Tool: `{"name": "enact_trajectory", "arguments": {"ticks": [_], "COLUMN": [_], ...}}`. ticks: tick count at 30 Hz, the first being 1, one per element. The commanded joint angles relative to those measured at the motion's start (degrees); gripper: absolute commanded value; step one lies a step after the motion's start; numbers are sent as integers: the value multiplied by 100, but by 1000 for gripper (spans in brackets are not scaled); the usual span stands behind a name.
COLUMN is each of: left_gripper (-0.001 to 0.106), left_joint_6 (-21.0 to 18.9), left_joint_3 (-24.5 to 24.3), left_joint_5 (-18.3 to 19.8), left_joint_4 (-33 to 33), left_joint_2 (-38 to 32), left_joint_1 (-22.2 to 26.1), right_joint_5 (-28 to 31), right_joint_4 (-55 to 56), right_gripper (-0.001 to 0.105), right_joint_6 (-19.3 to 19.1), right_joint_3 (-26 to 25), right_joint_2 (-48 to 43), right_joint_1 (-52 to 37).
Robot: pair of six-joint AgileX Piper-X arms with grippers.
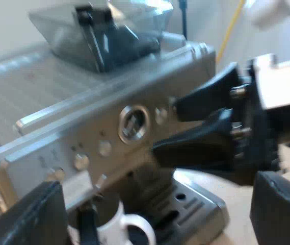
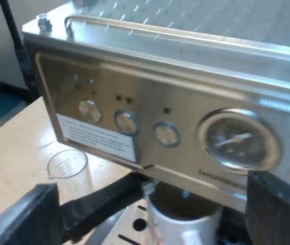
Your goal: Place mug into machine
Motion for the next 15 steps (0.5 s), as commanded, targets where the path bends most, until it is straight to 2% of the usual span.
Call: {"name": "enact_trajectory", "arguments": {"ticks": [1,8,15], "left_gripper": [85,85,85], "left_joint_6": [-113,-113,-127], "left_joint_3": [-132,-397,-513], "left_joint_5": [-16,235,235], "left_joint_4": [-27,-27,-9], "left_joint_2": [87,314,397], "left_joint_1": [259,1301,1895], "right_joint_5": [-36,-36,-348], "right_joint_4": [305,1123,2092], "right_gripper": [99,99,99], "right_joint_6": [-5,-103,-192], "right_joint_3": [-68,-68,-68], "right_joint_2": [-427,-1351,-2065], "right_joint_1": [-268,-1241,-2475]}}
